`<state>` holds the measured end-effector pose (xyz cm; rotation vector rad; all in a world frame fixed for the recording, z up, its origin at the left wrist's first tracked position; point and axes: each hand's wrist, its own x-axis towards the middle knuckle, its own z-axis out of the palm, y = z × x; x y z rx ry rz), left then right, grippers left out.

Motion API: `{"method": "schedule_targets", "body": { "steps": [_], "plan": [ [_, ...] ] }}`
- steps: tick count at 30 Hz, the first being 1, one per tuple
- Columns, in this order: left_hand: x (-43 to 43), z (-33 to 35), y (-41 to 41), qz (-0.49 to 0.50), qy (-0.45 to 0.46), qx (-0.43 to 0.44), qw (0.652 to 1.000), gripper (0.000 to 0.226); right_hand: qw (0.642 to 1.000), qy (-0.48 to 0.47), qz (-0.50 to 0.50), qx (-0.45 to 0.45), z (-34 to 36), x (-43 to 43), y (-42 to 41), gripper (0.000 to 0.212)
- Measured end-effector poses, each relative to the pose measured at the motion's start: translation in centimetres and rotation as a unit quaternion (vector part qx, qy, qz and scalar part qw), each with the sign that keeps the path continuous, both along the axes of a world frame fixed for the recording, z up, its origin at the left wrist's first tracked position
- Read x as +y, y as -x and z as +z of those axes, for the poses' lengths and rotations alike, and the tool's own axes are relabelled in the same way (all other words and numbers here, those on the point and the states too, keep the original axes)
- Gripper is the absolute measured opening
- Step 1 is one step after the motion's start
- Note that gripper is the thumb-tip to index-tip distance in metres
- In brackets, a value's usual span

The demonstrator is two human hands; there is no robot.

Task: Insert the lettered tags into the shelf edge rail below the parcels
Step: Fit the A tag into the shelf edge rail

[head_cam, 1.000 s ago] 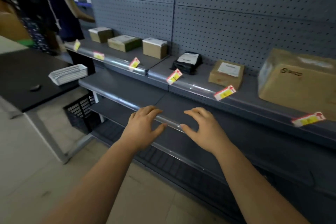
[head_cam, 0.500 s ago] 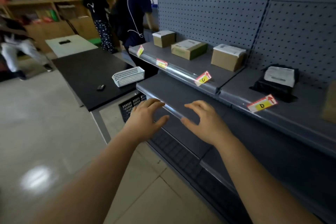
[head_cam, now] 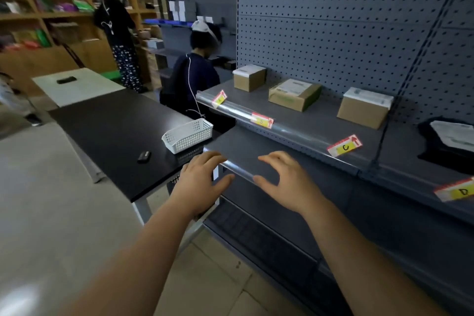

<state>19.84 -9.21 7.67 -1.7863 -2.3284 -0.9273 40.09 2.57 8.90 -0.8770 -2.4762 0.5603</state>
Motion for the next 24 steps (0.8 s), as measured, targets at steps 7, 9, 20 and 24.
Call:
{"method": "schedule_targets", "body": {
  "steps": [7,9,20,24],
  "plan": [
    [1.0,-0.1,9.2,-0.068,-0.002,-0.002,0.998,0.045,0.998,-0.013,-0.06,0.002,-0.4,-1.4,7.6,0.054],
    [1.3,-0.6,10.9,-0.079,-0.009,-0.013,0.997,0.046,0.997,-0.007,-0.069,-0.014,-0.6,-1.6,8.8,0.054],
    [6.4,-2.4,16.5,-0.105,-0.011,-0.034,0.994,0.046,0.995,-0.011,-0.094,-0.033,-0.8,2.7,14.0,0.054],
    [9.8,-1.5,18.4,-0.109,-0.012,-0.009,0.994,0.05,0.995,-0.026,-0.098,-0.017,-0.6,5.8,16.2,0.054]
  ]
}}
